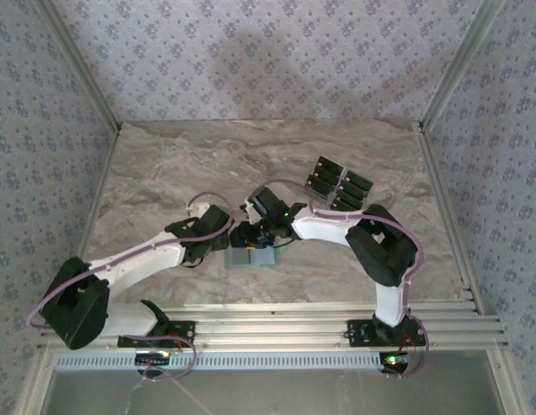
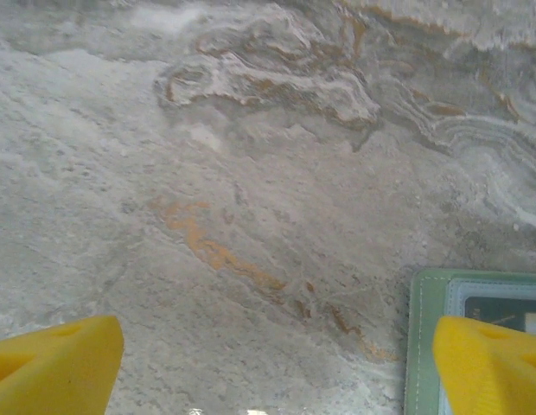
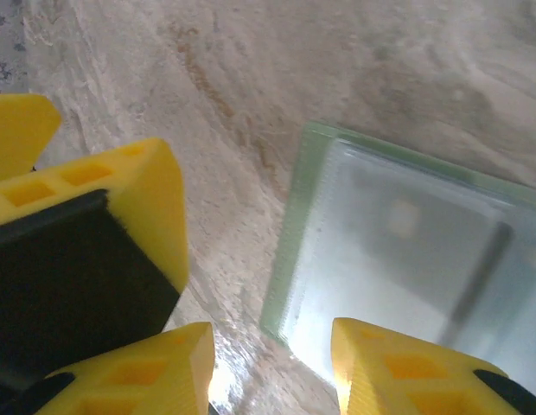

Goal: Put the credit cards into the card holder

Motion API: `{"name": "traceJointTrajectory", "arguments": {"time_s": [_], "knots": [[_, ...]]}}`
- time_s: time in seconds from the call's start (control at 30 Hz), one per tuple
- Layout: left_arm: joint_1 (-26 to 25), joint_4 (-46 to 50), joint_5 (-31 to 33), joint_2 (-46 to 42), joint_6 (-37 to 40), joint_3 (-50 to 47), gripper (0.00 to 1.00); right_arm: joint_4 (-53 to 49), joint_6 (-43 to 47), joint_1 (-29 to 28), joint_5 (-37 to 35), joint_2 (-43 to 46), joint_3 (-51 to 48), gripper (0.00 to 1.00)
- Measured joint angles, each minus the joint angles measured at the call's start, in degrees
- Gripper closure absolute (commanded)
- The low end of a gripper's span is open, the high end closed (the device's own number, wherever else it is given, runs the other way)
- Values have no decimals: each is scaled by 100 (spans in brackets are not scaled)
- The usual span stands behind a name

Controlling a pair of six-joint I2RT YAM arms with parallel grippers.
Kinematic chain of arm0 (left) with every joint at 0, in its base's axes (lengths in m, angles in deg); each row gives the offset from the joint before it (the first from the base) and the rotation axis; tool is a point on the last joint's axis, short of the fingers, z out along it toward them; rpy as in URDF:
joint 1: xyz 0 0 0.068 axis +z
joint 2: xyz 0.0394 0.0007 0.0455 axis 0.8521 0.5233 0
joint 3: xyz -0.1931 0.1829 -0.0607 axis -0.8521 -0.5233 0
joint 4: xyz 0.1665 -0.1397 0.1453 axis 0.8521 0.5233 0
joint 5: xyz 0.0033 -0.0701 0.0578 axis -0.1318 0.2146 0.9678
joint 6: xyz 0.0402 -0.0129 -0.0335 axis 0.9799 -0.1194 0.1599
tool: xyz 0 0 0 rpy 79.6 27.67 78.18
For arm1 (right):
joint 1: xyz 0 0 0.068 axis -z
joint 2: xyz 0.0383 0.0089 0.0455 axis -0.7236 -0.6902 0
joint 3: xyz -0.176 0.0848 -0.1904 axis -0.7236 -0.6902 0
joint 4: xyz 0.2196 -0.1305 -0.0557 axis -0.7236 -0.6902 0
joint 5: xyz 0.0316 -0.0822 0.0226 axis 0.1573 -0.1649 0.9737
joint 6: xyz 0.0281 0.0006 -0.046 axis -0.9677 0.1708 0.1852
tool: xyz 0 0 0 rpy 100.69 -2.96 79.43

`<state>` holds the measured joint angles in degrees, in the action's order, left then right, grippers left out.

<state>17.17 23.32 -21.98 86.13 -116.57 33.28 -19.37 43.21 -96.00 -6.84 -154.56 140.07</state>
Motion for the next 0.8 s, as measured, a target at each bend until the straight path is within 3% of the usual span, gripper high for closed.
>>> {"name": "traceJointTrajectory", "arguments": {"time_s": [0.3, 0.53, 0.67, 0.8], "knots": [[42, 184, 105, -299, -98, -55, 7, -210, 44, -83, 0, -245, 188, 57], [39, 136, 31, -267, -76, -70, 6, -1073, 680, 507, -205, 817, 188, 57], [39, 81, -98, -52, -11, -70, 6, -1954, 1408, 1191, -892, 1453, 280, 57], [39, 44, -205, 125, 59, -63, 6, -2887, 2181, 1834, -2063, 1600, 391, 57]]}}
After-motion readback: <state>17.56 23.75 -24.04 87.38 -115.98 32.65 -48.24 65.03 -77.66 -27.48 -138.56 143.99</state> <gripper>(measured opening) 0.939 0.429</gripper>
